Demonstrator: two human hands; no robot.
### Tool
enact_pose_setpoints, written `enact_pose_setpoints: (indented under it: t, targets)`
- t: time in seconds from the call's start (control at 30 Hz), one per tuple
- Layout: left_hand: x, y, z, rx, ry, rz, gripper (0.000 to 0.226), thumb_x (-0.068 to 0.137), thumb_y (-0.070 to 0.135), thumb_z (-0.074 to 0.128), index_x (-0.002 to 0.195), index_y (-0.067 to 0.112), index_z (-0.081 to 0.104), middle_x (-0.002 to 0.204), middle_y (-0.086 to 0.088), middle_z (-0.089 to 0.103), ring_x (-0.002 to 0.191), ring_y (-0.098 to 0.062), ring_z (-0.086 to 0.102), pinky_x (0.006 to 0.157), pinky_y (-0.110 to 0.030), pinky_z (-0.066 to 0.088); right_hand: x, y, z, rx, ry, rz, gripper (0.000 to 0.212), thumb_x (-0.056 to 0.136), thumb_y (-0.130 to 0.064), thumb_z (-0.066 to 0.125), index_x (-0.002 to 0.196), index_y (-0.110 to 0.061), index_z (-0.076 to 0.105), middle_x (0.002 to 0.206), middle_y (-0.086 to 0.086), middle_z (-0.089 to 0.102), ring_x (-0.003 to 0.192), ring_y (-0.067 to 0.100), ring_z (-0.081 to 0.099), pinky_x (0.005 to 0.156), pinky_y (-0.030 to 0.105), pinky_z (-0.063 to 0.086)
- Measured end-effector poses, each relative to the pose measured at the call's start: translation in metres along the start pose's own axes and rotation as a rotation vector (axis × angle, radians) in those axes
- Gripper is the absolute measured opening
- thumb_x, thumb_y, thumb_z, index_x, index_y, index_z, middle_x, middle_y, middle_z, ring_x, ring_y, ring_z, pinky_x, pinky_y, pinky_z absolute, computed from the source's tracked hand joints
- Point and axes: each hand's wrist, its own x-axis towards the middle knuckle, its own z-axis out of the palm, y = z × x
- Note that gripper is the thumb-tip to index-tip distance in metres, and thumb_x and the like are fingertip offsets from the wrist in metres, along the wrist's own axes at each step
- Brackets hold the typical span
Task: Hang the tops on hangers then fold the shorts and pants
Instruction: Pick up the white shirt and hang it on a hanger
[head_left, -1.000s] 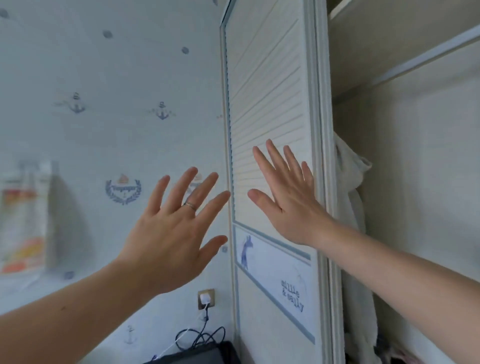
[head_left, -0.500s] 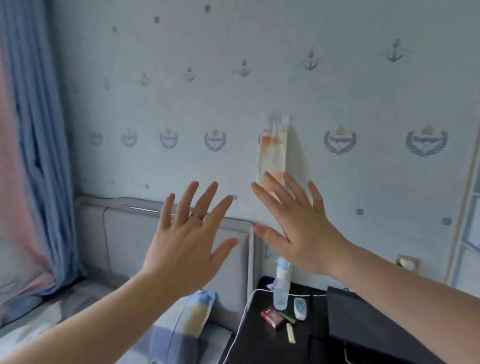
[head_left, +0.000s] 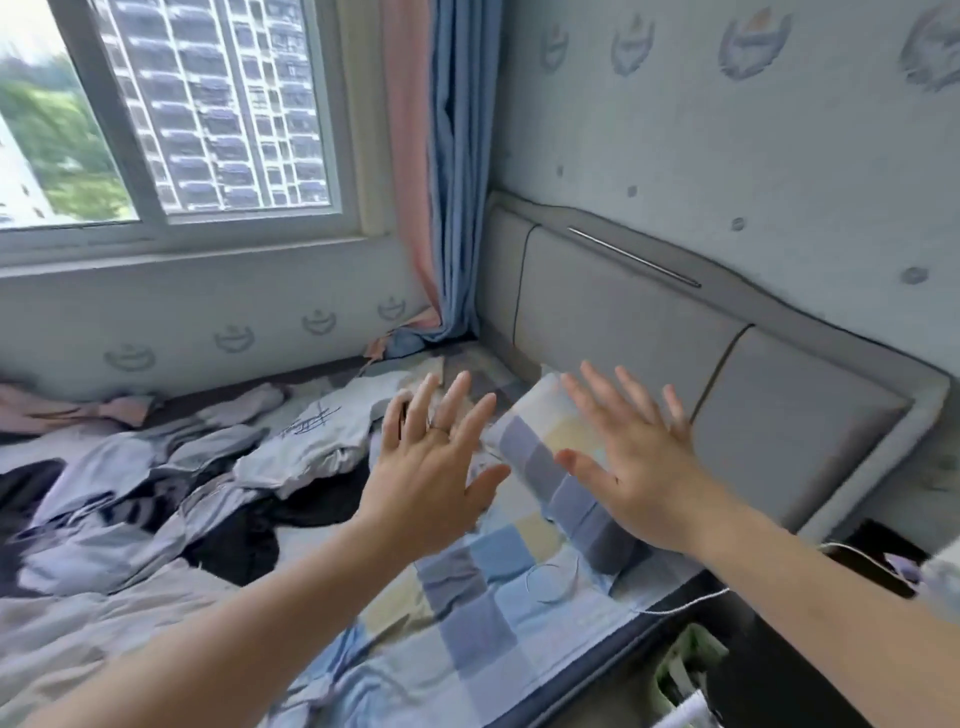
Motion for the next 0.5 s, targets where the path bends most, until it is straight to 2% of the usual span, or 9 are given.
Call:
enact_pose_setpoints:
  t: [0.1, 0.2, 0.27, 0.37, 0.5]
  targets:
    - [0.007, -0.035, 0.042, 0.010, -0.085, -0.130, 0.072, 0.096, 0.070, 0.018, 0.158, 0.039, -0.002, 0.167, 0.007, -0.016, 0.151, -0.022, -0.024, 0.122, -0.050, -0.011, 0.048, 0.003, 0.053, 0.092, -0.103, -0.041, 0.072, 0.081, -0.079, 0.002, 0.147, -0.057, -0.018, 0.164, -0.023, -0.013, 0.150, 0.006, -0.019, 0.117, 0.042, -0.019]
    - [0.008, -0.065, 0.078, 0.018, -0.179, -0.252, 0.071, 0.096, 0.070, 0.017, 0.158, 0.039, 0.002, 0.168, 0.005, -0.010, 0.152, -0.023, -0.019, 0.122, -0.048, -0.008, 0.090, 0.002, 0.102, 0.136, -0.210, -0.102, 0.079, 0.081, -0.080, 0.003, 0.153, -0.051, -0.009, 0.165, -0.023, -0.011, 0.151, 0.007, -0.017, 0.116, 0.040, -0.019]
    - [0.006, -0.084, 0.098, -0.017, -0.252, -0.329, 0.071, 0.096, 0.070, 0.019, 0.157, 0.039, 0.003, 0.168, 0.005, -0.009, 0.153, -0.022, -0.017, 0.121, -0.048, -0.008, 0.114, 0.000, 0.132, 0.158, -0.281, -0.116, 0.082, 0.080, -0.081, 0.002, 0.154, -0.049, -0.005, 0.165, -0.022, -0.009, 0.152, 0.009, -0.014, 0.117, 0.044, -0.016]
    - [-0.001, -0.115, 0.126, -0.054, -0.351, -0.411, 0.070, 0.097, 0.069, 0.022, 0.157, 0.037, 0.008, 0.168, 0.004, -0.006, 0.153, -0.024, -0.014, 0.121, -0.049, -0.006, 0.143, -0.006, 0.174, 0.167, -0.402, -0.116, 0.075, 0.088, -0.078, 0.011, 0.154, -0.048, -0.008, 0.165, -0.021, -0.010, 0.151, 0.008, -0.015, 0.119, 0.050, -0.012]
    - [-0.004, -0.161, 0.163, -0.092, -0.449, -0.490, 0.069, 0.099, 0.066, 0.024, 0.158, 0.034, 0.011, 0.168, 0.002, -0.004, 0.154, -0.024, -0.010, 0.122, -0.050, -0.002, 0.171, -0.018, 0.230, 0.167, -0.532, -0.084, 0.071, 0.094, -0.070, 0.019, 0.155, -0.047, -0.008, 0.165, -0.020, -0.010, 0.152, 0.009, -0.013, 0.119, 0.050, -0.011]
